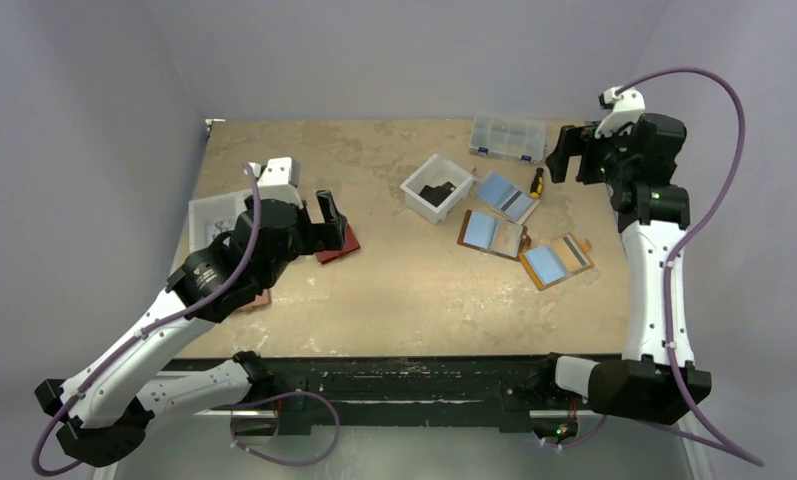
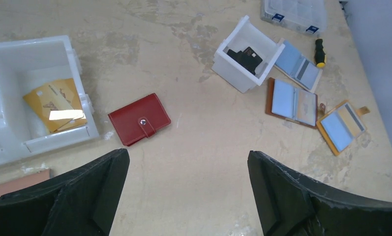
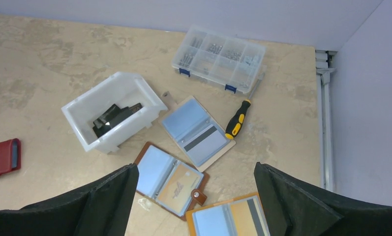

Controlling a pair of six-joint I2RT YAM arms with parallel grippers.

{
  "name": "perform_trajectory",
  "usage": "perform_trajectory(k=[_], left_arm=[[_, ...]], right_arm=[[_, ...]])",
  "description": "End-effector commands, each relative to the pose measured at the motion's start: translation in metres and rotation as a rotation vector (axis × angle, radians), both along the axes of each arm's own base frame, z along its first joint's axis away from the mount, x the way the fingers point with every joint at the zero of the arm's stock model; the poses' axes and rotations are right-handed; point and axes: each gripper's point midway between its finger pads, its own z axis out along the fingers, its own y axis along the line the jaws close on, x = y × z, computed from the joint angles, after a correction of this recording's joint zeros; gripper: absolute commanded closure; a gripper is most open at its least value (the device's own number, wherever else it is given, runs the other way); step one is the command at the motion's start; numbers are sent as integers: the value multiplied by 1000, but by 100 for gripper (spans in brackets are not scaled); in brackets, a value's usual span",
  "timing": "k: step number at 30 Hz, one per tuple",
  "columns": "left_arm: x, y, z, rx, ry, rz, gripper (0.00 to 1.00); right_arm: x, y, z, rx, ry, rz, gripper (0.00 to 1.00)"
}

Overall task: Take the credit cards out of the card holder
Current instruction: Move the card holder to the center of the board.

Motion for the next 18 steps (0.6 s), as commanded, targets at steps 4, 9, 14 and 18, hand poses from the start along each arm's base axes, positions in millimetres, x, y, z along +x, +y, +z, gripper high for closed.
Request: perform_trajectory(k=[4,9,14,18], left_arm=[[9,-1,7,83,-24,-22,1],[19,-3,-9,127,13,-40,1],[37,9,-34,93,79,-45,1],[47,21,-59,126,154,-40,1]], right_arm=[[-24,16,-3,88,33,125,1],[-28,21,-6,104,42,175,1],[-41,46,-6,109,41,367,1],[-68,76,-12,113,36,636,1]])
